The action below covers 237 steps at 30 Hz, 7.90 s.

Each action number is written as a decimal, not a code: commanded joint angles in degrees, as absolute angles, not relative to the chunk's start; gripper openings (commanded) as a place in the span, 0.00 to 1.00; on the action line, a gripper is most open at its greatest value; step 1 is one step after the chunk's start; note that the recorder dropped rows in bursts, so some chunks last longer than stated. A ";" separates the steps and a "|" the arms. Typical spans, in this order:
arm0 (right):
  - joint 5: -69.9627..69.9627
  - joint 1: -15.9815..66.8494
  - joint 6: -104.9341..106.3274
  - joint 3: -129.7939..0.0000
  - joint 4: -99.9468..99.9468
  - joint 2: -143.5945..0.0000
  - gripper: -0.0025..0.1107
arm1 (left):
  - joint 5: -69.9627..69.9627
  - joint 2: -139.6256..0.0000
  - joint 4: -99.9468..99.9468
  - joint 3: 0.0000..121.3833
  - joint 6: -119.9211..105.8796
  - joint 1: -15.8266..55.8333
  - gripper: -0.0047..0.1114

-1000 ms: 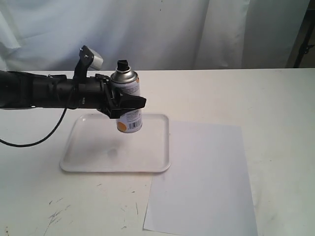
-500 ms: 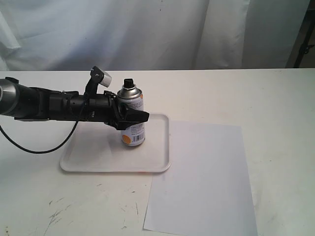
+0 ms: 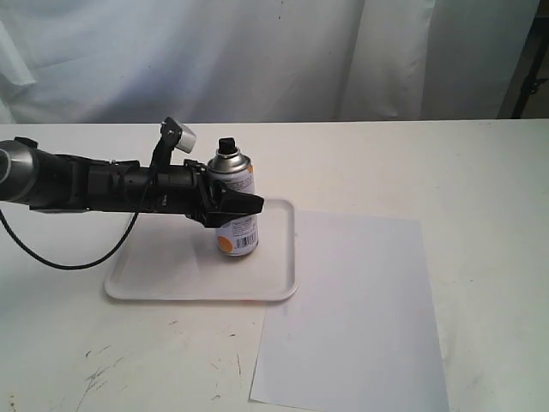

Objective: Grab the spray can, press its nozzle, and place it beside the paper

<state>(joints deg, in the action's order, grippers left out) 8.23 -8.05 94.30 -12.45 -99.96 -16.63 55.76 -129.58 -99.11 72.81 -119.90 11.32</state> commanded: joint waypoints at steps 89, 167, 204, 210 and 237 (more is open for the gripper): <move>-1.61 -7.99 97.84 -10.39 -99.95 -14.71 0.02 | 20.99 -57.92 -86.79 38.24 -93.48 1.97 0.04; -1.73 -7.99 96.59 -10.39 -99.95 -14.71 0.02 | 20.45 0.00 -4.50 0.00 -3.31 -2.38 0.04; -2.59 -7.99 96.04 -10.39 -99.95 -14.71 0.02 | 20.45 0.00 -3.84 0.00 -3.32 -2.38 0.04; -1.87 -8.10 96.20 -14.30 -99.66 -13.65 0.02 | 20.45 0.00 -3.84 0.00 -3.32 -2.38 0.04; 18.20 -11.95 -0.90 -7.88 -4.97 0.00 0.02 | 20.45 0.00 -3.91 0.00 -3.48 -2.38 0.04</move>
